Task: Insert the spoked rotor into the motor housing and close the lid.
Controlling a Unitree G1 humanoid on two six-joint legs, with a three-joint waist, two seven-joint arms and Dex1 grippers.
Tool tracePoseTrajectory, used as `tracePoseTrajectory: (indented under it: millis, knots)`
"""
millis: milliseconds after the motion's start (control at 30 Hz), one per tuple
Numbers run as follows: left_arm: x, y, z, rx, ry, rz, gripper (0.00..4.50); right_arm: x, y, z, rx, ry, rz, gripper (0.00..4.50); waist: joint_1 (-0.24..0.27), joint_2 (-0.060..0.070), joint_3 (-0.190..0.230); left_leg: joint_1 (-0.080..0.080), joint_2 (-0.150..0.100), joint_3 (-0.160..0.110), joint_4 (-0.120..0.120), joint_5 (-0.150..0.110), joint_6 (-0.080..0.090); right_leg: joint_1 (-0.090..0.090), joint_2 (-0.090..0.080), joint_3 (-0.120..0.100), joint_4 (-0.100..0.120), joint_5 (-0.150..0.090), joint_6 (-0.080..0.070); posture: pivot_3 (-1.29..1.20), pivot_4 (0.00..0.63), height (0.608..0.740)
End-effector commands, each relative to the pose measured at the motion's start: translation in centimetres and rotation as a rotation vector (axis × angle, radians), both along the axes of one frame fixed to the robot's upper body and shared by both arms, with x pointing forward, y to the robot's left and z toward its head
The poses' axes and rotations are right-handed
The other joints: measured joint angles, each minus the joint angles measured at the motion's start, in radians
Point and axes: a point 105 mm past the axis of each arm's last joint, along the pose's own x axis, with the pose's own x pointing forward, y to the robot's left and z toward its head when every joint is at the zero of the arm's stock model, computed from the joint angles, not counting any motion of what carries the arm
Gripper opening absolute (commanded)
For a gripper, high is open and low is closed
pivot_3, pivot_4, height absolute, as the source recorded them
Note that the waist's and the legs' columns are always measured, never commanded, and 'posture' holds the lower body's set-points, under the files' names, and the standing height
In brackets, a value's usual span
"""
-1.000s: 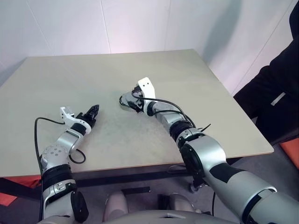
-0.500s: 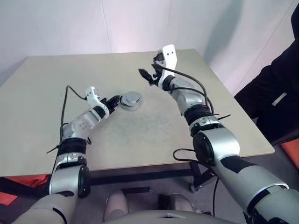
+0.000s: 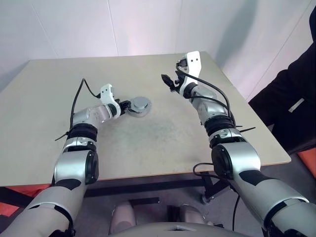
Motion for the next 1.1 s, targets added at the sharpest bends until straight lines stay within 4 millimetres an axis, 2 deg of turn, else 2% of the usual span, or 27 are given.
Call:
tracePoseTrajectory:
  millis: [33, 100, 200, 267, 533, 667, 800, 1100]
  knots:
    - [-0.8, 0.1, -1.1, -0.002, 0.095, 0.023, 0.82, 0.0, 0.3, 2.2, 0.014, -0.065, 0.002, 3.73, 0.0, 0.0, 0.0, 0.0, 0.0, 0.0, 0.0, 0.0, 0.0, 0.0, 0.0, 0.0, 0.0, 0.0, 0.0, 0.0, 0.0, 0.74]
    - [-1.0, 0.7, -1.3, 0.004, 0.118, 0.059, 0.82, 0.0, 0.3, 2.2, 0.014, -0.064, 0.001, 3.73, 0.0, 0.0, 0.0, 0.0, 0.0, 0.0, 0.0, 0.0, 0.0, 0.0, 0.0, 0.0, 0.0, 0.0, 0.0, 0.0, 0.0, 0.74]
    - [-1.2, 2.5, -1.2, 0.035, 0.147, 0.15, 0.82, 0.1, 0.3, 2.3, 0.015, -0.063, -0.002, 3.73, -0.001, 0.0, 0.0, 0.0, 0.0, 0.0, 0.0, 0.0, 0.0, 0.0, 0.0, 0.0, 0.0, 0.0, 0.0, 0.0, 0.0, 0.74]
    - [-1.3, 2.9, -0.9, 0.044, 0.152, 0.169, 0.82, 0.1, 0.3, 2.3, 0.015, -0.063, -0.001, 3.73, -0.004, 0.0, 0.0, 0.0, 0.0, 0.0, 0.0, 0.0, 0.001, 0.0, 0.0, 0.0, 0.0, 0.0, 0.0, 0.0, 0.0, 0.74]
    - [-1.1, 0.9, 1.0, 0.018, 0.128, 0.166, 0.82, 0.1, 0.5, 2.2, 0.008, -0.059, 0.007, 3.73, -0.002, 0.0, 0.0, 0.0, 0.0, 0.0, 0.0, -0.001, 0.002, 0.0, 0.0, -0.001, -0.001, 0.0, -0.001, 0.0, 0.0, 0.74]
    - [-1.0, -0.6, 0.6, -0.006, 0.14, 0.165, 0.82, 0.1, 0.4, 2.3, 0.004, -0.058, 0.005, 3.73, 0.001, 0.0, 0.0, -0.002, 0.0, 0.0, 0.0, -0.001, 0.002, 0.0, 0.0, -0.002, -0.002, 0.0, -0.001, 0.0, 0.0, 0.74]
    - [-1.0, -1.1, 0.0, -0.004, 0.157, 0.178, 0.13, 0.2, 0.1, 2.4, 0.004, -0.057, -0.007, 3.79, 0.005, 0.0, 0.001, -0.002, 0.0, 0.0, 0.0, -0.002, 0.003, 0.0, 0.0, -0.002, -0.003, 0.0, 0.0, 0.0, 0.0, 0.74]
    - [-0.9, -2.1, 0.0, -0.012, 0.179, 0.139, 0.11, 0.3, -0.4, 2.1, 0.003, -0.046, -0.031, 3.79, 0.01, 0.0, 0.001, -0.002, 0.0, 0.0, 0.0, -0.002, 0.003, 0.0, 0.0, -0.002, -0.003, 0.0, 0.0, 0.0, 0.0, 0.74]
